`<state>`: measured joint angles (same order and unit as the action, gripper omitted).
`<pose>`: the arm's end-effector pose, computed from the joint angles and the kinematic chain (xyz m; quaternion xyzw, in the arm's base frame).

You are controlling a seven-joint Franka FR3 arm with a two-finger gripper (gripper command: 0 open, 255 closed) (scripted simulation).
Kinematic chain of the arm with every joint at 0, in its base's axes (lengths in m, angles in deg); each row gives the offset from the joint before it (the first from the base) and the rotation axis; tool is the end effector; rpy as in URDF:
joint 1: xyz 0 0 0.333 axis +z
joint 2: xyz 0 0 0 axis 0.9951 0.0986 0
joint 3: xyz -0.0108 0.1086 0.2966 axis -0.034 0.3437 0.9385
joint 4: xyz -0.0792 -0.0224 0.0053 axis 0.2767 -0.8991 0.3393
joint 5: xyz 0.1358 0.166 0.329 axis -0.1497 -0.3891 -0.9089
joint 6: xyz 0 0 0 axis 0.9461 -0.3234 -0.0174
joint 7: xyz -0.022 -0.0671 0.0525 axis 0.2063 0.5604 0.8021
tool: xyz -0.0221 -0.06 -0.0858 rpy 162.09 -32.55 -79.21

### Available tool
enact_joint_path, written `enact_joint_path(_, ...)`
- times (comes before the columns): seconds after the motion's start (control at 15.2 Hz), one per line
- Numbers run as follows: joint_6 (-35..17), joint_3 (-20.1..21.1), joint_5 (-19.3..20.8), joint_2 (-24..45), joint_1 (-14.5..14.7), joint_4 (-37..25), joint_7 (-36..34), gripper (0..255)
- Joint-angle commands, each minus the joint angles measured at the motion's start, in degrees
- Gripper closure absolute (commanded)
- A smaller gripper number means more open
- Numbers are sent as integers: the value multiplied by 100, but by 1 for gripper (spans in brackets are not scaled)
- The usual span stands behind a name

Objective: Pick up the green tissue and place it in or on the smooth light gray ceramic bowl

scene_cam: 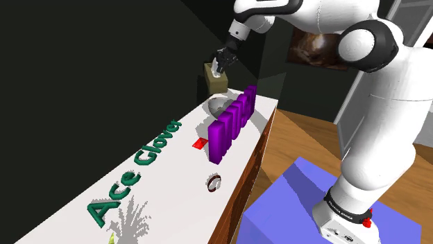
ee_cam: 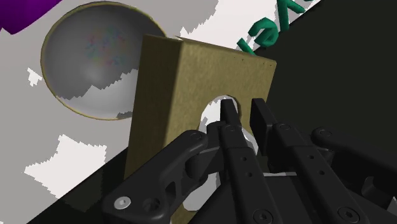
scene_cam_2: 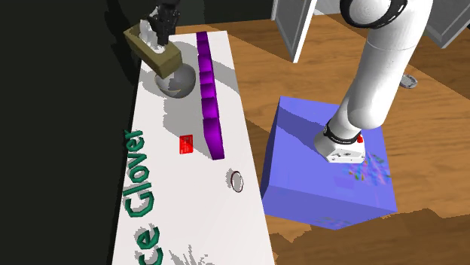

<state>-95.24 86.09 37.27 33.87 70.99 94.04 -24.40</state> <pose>0.6498 -0.0575 0.5746 -0.9746 0.0965 -0.1009 0.1750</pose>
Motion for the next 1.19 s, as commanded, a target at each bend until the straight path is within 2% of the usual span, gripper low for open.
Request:
enact_joint_path(0.0, 263, -82, -1, 352, -144, -542, 164, 255)
enact_joint_path(0.13, 477, -128, 0, 631, -248, -987, 255, 255)
enact_joint_path(1.12, -631, -111, -131, 542, -237, 270, 651, 255)
